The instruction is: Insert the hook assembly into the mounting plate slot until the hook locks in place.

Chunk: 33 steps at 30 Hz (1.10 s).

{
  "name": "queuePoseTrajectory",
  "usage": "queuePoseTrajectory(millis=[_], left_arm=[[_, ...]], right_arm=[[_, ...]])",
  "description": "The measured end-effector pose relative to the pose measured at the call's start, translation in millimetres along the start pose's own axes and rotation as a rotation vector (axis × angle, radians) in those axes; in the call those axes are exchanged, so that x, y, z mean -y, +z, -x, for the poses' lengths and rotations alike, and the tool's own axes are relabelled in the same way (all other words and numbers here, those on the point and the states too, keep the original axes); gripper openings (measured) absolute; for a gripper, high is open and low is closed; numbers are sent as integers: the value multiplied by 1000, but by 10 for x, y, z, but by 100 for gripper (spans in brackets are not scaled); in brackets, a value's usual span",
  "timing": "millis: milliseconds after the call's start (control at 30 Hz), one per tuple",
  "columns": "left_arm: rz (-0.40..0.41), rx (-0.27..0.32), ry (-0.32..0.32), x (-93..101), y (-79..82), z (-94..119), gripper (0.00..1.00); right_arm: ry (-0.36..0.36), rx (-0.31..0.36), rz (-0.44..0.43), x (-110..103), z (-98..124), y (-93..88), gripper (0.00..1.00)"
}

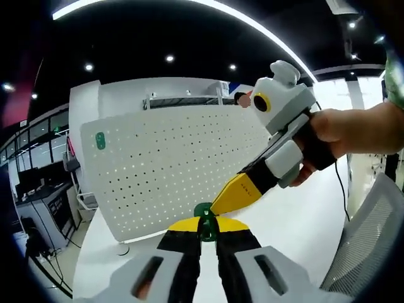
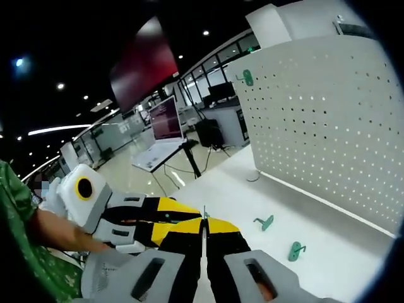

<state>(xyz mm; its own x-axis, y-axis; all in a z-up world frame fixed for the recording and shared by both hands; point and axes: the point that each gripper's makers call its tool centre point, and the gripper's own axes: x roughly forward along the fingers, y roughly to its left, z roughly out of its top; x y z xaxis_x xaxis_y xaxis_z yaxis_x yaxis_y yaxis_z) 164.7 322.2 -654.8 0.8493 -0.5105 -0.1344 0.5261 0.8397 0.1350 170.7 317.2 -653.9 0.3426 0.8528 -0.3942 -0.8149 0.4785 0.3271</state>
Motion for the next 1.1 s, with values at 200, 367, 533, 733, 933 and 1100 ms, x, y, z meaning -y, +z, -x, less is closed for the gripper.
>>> queuePoseTrajectory(millis=[200,367,533,733,933,1100], left_arm=[[13,3,5,-22,-3,-8,4],[27,-6,13,-47,-32,-11,5],[27,2,12,-41,-11,-20,4],[21,7,10,-42,32,-28,4],[23,10,6,-24,28,-32,4],[19,7,-1,-8,25,-36,3]], right_arm=[[3,2,-2,-12,-14,3,0],[2,15,-12,-2,-6,29,0],[1,15,-5,-5,1,43,0],[1,17,-3,-9,4,36,0],[-3,13,5,-10,14,29,0],[-10,19,10,-5,25,34,0]])
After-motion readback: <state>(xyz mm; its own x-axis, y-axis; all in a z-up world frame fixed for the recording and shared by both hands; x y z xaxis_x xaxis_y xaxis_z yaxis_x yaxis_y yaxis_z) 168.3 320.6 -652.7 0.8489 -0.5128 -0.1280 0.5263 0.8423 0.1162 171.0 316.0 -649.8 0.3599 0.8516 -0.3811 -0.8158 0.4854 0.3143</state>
